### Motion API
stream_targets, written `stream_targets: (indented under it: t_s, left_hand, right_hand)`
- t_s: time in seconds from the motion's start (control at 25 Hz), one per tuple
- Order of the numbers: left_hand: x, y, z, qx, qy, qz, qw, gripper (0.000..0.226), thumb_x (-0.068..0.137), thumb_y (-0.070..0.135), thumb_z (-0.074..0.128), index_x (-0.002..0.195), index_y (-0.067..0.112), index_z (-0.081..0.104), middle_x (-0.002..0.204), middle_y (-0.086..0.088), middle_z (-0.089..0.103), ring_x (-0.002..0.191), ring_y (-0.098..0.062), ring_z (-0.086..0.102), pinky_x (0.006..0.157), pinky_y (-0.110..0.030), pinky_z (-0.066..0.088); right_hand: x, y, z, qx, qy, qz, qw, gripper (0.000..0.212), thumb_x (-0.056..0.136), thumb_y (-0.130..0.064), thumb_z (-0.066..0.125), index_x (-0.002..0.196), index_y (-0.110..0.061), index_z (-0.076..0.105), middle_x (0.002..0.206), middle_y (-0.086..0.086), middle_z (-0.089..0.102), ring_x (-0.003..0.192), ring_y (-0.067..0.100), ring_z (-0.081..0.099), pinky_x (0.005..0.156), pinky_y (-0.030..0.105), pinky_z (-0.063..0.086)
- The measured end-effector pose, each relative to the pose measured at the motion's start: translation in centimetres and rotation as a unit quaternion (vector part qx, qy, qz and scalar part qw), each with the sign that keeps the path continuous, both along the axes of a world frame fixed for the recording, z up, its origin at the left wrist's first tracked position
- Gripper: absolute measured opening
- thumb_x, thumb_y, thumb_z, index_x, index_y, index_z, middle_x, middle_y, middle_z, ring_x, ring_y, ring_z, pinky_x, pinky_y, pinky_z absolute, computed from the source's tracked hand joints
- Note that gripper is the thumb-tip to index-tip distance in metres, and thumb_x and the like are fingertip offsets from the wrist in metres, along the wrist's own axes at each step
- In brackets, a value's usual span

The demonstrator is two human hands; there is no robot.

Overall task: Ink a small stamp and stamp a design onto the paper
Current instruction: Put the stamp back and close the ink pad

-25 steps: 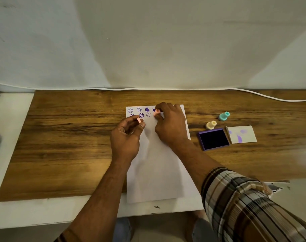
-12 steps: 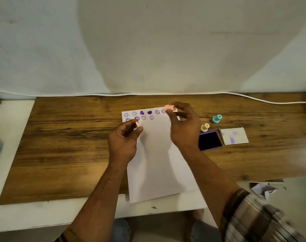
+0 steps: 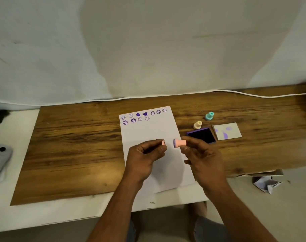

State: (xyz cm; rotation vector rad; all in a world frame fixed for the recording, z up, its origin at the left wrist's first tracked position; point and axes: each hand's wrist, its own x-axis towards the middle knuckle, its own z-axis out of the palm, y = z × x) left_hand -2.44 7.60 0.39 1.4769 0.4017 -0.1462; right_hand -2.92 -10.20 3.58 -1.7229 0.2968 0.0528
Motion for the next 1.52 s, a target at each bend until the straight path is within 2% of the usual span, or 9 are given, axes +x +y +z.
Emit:
stream_targets:
  t_s: [0.12,0.36,0.68,0.92,1.0,1.08,1.32,1.44,1.52]
  left_hand:
    - [0.7,-0.5,-0.1,0.008,0.011,-0.02,1.0,0.029,0.084,0.014,0.081,0.11,0.027,0.081,0.112,0.008,0.08,0.103,-0.017,0.076,0.097,-0.045,0.06]
    - [1.6,-1.2,-0.4,0.01,0.018,-0.043,0.999,0.035,0.084,0.015,0.08,0.119,0.014,0.078,0.119,-0.002,0.078,0.105,-0.024,0.075,0.098,-0.046,0.059]
    - [1.9,-1.8,-0.2,0.039,0.021,-0.058,0.997,0.035,0.067,0.035,0.081,0.101,0.026,0.082,0.103,0.001,0.082,0.094,-0.021,0.077,0.095,-0.041,0.061]
    - [2.9,-2.6,-0.2,0.095,-0.016,-0.066,0.993,0.04,0.07,0.04,0.082,0.11,0.039,0.076,0.104,0.025,0.077,0.097,-0.002,0.073,0.088,-0.014,0.055]
    - [3.3,-2.9,-0.6,0.147,-0.002,-0.064,0.987,0.052,0.075,0.038,0.085,0.126,0.032,0.072,0.116,0.016,0.074,0.101,-0.008,0.072,0.09,-0.021,0.055]
    - [3.3,-3.2,-1.2,0.193,0.0,-0.059,0.979,0.057,0.077,0.039,0.086,0.131,0.03,0.068,0.122,0.012,0.071,0.101,-0.01,0.069,0.086,-0.022,0.054]
    - [3.1,-3.9,-1.8,0.282,-0.018,-0.1,0.954,0.061,0.077,0.042,0.086,0.133,0.032,0.065,0.128,0.007,0.067,0.093,-0.01,0.064,0.088,-0.028,0.057]
    - [3.1,-4.2,-1.9,0.296,-0.031,-0.116,0.948,0.061,0.077,0.044,0.085,0.134,0.034,0.064,0.131,0.006,0.066,0.095,-0.011,0.063,0.087,-0.027,0.056]
    - [3.1,-4.2,-2.1,0.301,-0.033,-0.12,0.945,0.062,0.077,0.044,0.085,0.134,0.034,0.063,0.133,0.006,0.065,0.098,-0.012,0.062,0.09,-0.029,0.056]
  right_hand:
    - [0.9,-0.4,-0.7,-0.031,-0.013,0.045,0.998,0.029,0.086,-0.027,0.08,0.105,-0.048,0.073,0.104,-0.029,0.075,0.104,0.0,0.069,0.08,0.02,0.06]
    - [1.7,-1.0,-1.6,-0.053,-0.052,0.078,0.994,0.038,0.084,-0.022,0.081,0.102,-0.053,0.069,0.095,-0.044,0.068,0.099,-0.008,0.066,0.075,0.0,0.047]
    - [2.1,-2.1,-2.0,-0.088,-0.025,0.12,0.989,0.038,0.088,-0.02,0.08,0.099,-0.054,0.067,0.089,-0.047,0.065,0.096,-0.01,0.065,0.075,0.002,0.05]
    - [3.2,-2.0,-0.4,-0.132,-0.023,0.071,0.988,0.031,0.087,-0.027,0.081,0.096,-0.053,0.066,0.086,-0.047,0.065,0.093,-0.015,0.063,0.067,-0.001,0.046]
    - [5.5,-2.3,0.2,-0.252,-0.086,0.023,0.964,0.023,0.089,-0.028,0.081,0.108,-0.04,0.075,0.099,-0.029,0.072,0.098,0.002,0.067,0.079,0.015,0.051]
    - [9.0,-2.7,0.5,-0.414,-0.148,0.043,0.897,0.026,0.093,-0.027,0.078,0.118,-0.023,0.076,0.115,-0.004,0.074,0.107,0.018,0.061,0.084,0.03,0.046]
    - [14.9,-2.0,-1.3,-0.592,-0.091,0.201,0.775,0.034,0.093,-0.029,0.073,0.126,-0.021,0.073,0.126,0.006,0.069,0.118,0.028,0.054,0.099,0.046,0.05]
    - [15.0,-2.0,-1.8,-0.589,-0.086,0.209,0.776,0.045,0.095,-0.032,0.07,0.138,-0.026,0.063,0.135,0.007,0.065,0.126,0.03,0.051,0.103,0.051,0.048]
    - [13.9,-3.4,-1.4,-0.52,-0.102,0.14,0.836,0.055,0.094,-0.037,0.07,0.146,-0.03,0.053,0.141,0.006,0.061,0.129,0.031,0.051,0.102,0.051,0.05]
